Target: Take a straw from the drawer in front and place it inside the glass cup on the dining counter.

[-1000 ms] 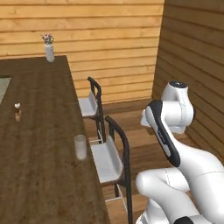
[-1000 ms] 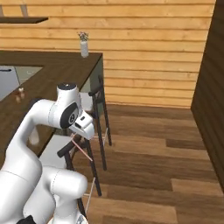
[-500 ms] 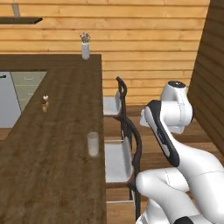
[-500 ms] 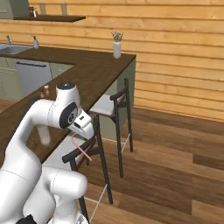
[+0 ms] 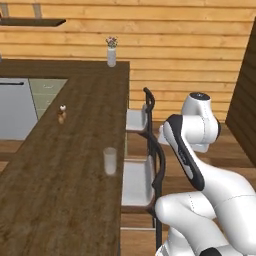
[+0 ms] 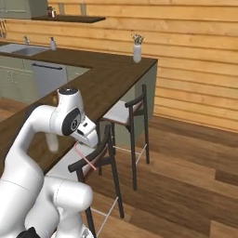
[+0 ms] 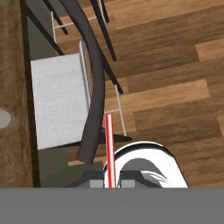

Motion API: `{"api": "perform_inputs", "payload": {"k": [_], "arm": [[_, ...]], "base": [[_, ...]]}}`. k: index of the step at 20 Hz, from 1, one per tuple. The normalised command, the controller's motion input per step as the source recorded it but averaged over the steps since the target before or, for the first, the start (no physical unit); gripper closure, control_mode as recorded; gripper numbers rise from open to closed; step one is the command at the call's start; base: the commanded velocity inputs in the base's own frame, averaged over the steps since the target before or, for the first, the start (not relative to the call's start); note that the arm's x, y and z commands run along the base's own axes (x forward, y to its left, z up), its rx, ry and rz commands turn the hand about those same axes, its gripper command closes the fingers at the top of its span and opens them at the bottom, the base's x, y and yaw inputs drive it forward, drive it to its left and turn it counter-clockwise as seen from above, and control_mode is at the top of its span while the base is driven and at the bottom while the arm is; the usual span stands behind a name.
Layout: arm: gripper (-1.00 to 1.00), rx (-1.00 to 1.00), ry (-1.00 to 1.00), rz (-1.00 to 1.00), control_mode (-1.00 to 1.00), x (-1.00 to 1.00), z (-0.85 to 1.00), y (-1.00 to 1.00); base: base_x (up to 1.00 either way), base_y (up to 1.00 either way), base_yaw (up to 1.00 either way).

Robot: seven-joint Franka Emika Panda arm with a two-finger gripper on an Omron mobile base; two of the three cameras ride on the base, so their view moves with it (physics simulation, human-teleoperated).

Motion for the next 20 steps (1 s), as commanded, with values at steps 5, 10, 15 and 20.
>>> {"api": "perform_inputs", "payload": {"k": [5, 10, 15, 20], "arm": [[1.0, 0.0, 0.0, 0.0, 1.0, 0.0, 0.0, 0.0], [1.0, 0.0, 0.0, 0.0, 1.0, 0.0, 0.0, 0.0], [1.0, 0.0, 0.0, 0.0, 1.0, 0.0, 0.0, 0.0], [1.0, 0.0, 0.0, 0.0, 1.0, 0.0, 0.0, 0.0]], "base": [[0.04, 0.51, 0.5], [-0.09, 0.62, 0.53], [-0.69, 0.37, 0.5], [-0.98, 0.08, 0.38]]}}
